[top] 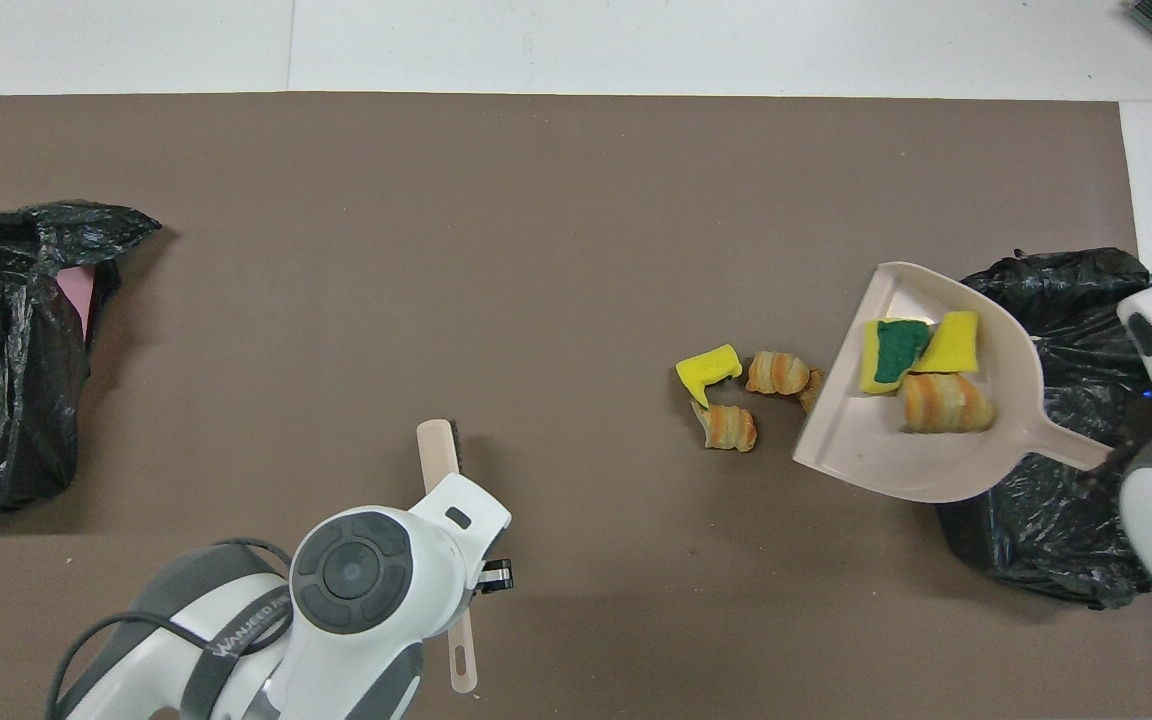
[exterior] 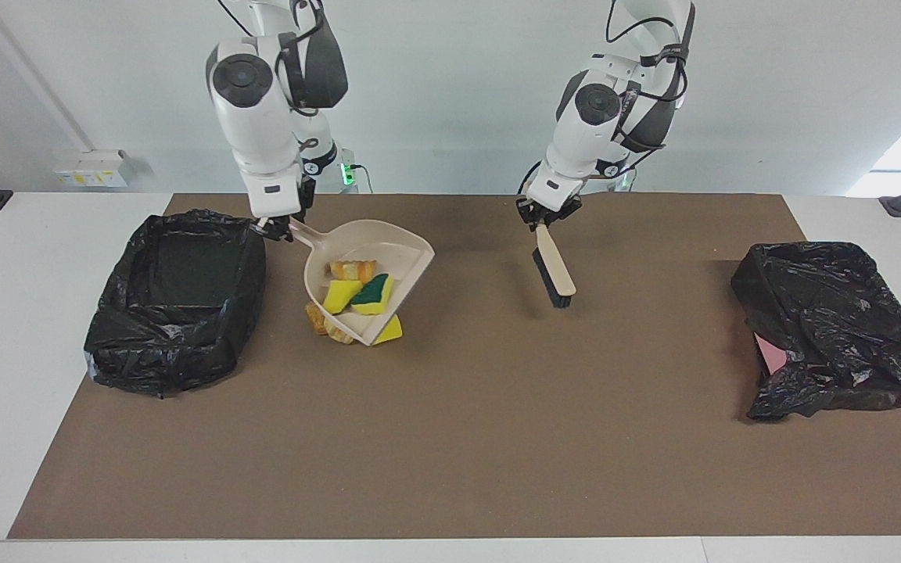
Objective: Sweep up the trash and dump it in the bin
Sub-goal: 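Carry the dustpan to the black bag with the right gripper, then tip the dustpan into the black bag with the right gripper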
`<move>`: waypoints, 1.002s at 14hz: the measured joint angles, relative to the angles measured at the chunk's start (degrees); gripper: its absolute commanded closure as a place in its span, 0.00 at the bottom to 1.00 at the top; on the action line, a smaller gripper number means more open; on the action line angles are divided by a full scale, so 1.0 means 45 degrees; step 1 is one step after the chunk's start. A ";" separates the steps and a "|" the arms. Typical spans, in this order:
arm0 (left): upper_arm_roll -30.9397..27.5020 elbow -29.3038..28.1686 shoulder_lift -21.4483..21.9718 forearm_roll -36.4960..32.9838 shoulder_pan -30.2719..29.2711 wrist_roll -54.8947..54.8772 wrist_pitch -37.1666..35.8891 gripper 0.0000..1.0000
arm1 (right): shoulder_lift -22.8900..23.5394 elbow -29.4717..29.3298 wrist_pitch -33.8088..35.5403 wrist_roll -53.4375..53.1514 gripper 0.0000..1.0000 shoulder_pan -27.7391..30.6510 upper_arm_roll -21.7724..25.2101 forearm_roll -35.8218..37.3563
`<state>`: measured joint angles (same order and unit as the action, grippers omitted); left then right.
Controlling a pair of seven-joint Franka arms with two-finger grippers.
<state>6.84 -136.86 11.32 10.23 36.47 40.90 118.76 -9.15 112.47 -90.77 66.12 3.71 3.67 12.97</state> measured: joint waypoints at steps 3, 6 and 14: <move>0.0075 -0.0672 -0.0135 -0.0002 0.1267 0.1121 0.1233 1.00 | -0.0005 0.0117 -0.0974 0.3061 1.00 0.2508 0.0081 0.1320; 0.0096 -0.0925 -0.0485 -0.0003 0.1822 0.1832 0.2046 1.00 | -0.0033 0.0194 -0.1306 0.3807 1.00 0.3251 0.0096 0.2926; -0.0019 -0.0805 -0.1085 -0.0028 0.1809 0.1383 0.2532 0.00 | -0.0329 0.1733 -0.2460 0.4005 1.00 0.1961 -0.0182 0.7383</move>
<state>6.75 -140.48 6.44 10.10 44.61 47.13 130.16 -10.63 120.27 -101.83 84.14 12.54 2.85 46.19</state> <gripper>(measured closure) 0.449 0.678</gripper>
